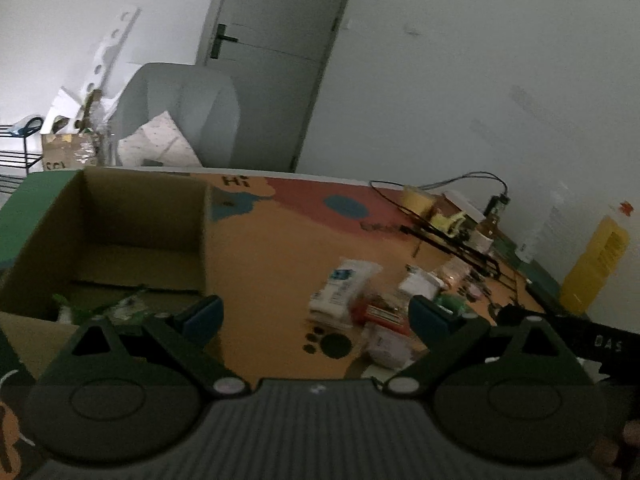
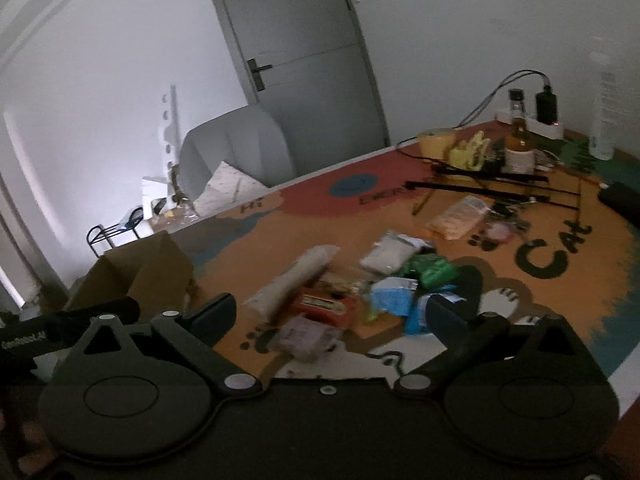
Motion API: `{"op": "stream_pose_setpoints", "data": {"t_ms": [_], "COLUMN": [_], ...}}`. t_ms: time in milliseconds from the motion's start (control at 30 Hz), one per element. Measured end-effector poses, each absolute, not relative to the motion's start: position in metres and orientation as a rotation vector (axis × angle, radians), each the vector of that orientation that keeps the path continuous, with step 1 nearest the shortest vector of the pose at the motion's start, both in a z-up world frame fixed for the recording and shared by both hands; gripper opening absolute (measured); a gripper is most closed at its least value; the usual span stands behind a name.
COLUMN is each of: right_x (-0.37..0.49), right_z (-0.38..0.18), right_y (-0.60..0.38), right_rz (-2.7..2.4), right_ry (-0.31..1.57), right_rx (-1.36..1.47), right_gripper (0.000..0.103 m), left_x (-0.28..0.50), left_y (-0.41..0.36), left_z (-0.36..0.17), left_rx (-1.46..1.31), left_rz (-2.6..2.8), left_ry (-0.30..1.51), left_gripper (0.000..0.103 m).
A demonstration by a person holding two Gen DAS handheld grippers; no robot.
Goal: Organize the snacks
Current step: 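Return both grippers to the snack pile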
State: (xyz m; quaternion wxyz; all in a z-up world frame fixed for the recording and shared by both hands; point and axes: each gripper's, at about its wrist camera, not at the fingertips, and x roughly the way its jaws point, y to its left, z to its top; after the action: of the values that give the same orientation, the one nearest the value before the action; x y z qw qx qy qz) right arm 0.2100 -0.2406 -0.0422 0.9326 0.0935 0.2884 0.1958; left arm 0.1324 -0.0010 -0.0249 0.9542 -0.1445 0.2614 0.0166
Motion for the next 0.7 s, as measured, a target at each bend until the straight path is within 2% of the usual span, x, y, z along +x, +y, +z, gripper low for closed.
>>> {"op": "stream_pose_setpoints", "data": {"t_ms": [200,400,567,700], "right_x": [0.215,0.226,0.24,0.252], "right_z": [-0.052,-0.064,-0.078,-0.091], "right_y": [-0.256,-0.265,-0.274,-0.279], "right_rz": [0.375,0.365,0.335,0.321], "right_ry": [0.572,0.598,0.623,0.66], "right_rx": [0.193,0.211,0.227,0.249], "right_gripper": [0.101,0.082,0.077,0.071], "left_x": [0.144,0.163,0.179,0.19], "left_y": [-0.021,-0.033,-0.045,-0.053], "left_z": [-0.031,-0.044,-0.056,-0.066], "left_rx": [-0.281,-0.294,-0.279,-0.267], "left_rz": [-0.004,-0.021,-0.035,-0.054], "left_ry": [0.525,0.547,0.575,0.596], "left_gripper": [0.098,0.097,0.095,0.088]}}
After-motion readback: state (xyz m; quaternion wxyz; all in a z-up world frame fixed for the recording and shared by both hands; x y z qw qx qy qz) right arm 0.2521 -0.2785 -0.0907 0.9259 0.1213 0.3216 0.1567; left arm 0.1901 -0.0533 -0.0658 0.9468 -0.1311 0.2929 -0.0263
